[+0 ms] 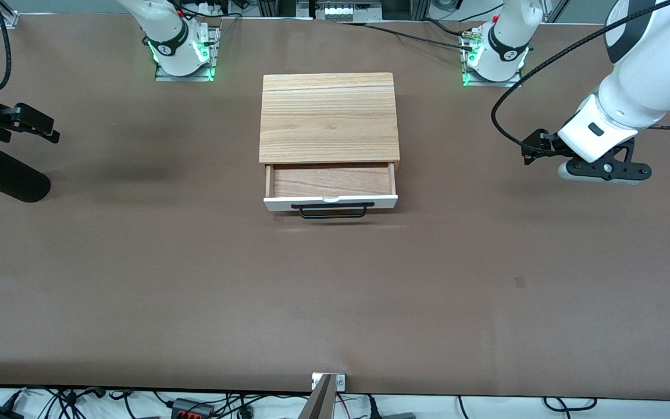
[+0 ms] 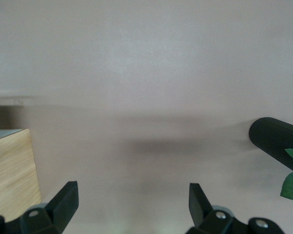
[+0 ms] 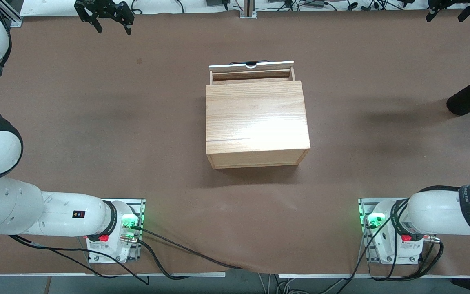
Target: Close drawer with both arms simultaneously
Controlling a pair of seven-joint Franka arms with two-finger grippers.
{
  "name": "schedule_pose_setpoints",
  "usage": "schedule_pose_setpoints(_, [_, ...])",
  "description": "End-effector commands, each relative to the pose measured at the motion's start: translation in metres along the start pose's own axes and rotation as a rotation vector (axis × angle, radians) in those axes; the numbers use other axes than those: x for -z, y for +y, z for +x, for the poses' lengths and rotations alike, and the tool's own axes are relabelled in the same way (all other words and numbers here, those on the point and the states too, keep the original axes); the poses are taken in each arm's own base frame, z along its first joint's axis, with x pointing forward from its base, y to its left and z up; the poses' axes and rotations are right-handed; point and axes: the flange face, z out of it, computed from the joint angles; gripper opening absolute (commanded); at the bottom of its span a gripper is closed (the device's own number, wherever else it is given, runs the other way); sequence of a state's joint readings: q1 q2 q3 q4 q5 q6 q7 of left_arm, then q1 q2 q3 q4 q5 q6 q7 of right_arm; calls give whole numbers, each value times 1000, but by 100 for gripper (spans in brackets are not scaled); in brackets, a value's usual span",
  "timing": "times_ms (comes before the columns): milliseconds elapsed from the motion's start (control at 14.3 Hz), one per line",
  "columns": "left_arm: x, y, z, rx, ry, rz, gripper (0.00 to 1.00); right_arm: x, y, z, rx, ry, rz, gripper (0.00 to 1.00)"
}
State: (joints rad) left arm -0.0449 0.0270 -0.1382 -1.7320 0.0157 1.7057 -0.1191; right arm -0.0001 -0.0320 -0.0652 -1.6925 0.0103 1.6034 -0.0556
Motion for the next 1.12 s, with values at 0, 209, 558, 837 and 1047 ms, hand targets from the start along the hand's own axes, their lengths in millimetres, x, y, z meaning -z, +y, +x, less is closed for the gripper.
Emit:
schedule_pose_setpoints(0, [4, 5, -8, -18, 10, -14, 100, 1, -2, 0, -11, -5, 16, 100])
schedule_pose_setpoints(209, [4, 5, -7, -13, 9, -15, 100, 1, -3, 0, -9, -7, 16, 100])
schedule_pose_setpoints(558, [-3, 10, -5, -18, -5, -14, 100, -1, -4, 0, -8, -11, 16, 100])
schedule_pose_setpoints(837, [2, 30, 18, -42, 6, -40, 100, -24, -13, 17, 25, -50, 13, 100])
schedule_pose_setpoints(1047, [1, 37, 20, -55, -20, -36, 100, -70, -39, 41, 59, -125, 43, 100])
